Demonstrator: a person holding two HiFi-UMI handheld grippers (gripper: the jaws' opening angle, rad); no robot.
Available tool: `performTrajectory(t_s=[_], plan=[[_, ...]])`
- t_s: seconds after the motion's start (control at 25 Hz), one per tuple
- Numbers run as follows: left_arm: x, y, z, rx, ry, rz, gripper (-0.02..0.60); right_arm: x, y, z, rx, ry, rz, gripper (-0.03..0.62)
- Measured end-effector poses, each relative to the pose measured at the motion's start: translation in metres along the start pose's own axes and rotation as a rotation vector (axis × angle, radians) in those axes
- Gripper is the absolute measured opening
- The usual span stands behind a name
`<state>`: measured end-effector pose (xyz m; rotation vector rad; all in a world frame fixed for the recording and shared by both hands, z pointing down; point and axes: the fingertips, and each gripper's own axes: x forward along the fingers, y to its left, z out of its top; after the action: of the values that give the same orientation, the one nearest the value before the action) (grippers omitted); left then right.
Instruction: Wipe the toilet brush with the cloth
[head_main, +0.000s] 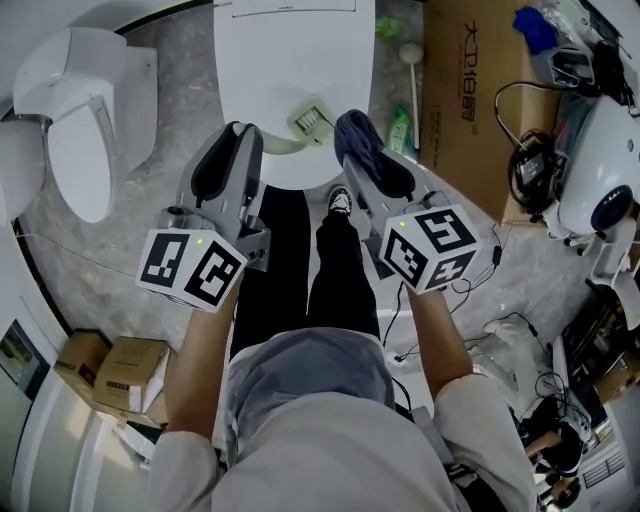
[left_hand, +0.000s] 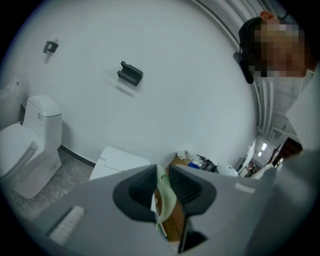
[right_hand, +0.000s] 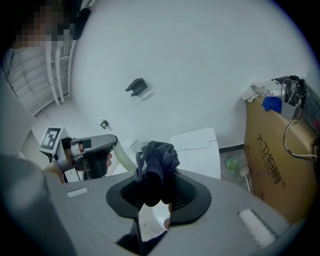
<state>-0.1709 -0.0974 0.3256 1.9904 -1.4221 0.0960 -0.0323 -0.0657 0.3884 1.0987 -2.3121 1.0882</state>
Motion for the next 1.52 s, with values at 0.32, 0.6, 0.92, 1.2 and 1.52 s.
performTrajectory(t_s=[0.32, 0.6, 0.92, 1.2, 1.52], plan=[[-0.002, 0.004, 0.001, -0.008, -0.027, 0.003, 0.0, 0.037, -0.01, -0.01, -0.005, 0.058, 0.016, 0.092], [0.0, 0.008, 0.002, -0.008, -0.055, 0.004, 0.0, 0.082, -0.02, -0.024, -0.026, 0.139, 0.065, 0.092], [0.001, 0.012, 0.002, -0.023, -0.068, 0.0, 0.0, 0.123, -0.036, -0.029, -0.06, 0.194, 0.095, 0.094], [0.002, 0.013, 0.002, -0.024, -0.073, -0.005, 0.0, 0.157, -0.039, -0.045, -0.095, 0.288, 0.173, 0.092], [0.002, 0.016, 0.001, -0.03, -0.077, -0.002, 0.0, 0.195, -0.043, -0.067, -0.139, 0.438, 0.236, 0.092]])
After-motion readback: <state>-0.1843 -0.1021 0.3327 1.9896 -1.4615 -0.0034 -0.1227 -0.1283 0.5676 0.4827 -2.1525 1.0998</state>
